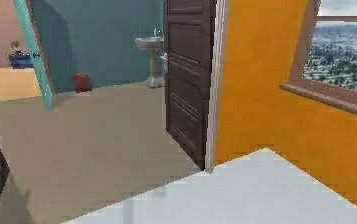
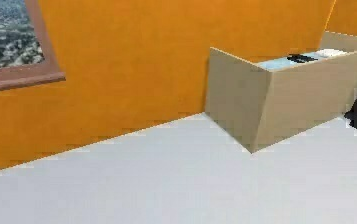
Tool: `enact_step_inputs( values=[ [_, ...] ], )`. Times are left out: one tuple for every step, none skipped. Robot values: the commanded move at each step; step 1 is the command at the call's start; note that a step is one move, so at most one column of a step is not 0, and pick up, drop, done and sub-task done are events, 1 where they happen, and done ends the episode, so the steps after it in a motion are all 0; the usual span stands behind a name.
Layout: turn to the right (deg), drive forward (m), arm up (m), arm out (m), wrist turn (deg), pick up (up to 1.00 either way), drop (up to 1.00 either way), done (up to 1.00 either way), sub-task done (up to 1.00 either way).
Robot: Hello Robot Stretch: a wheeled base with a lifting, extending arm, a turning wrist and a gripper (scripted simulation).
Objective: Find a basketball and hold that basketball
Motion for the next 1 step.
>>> enact_step_inputs(
  values=[
    [-21.0,0.00,0.00,0.00,0.0,0.00,0.00,0.00,0.00]
  ],
)
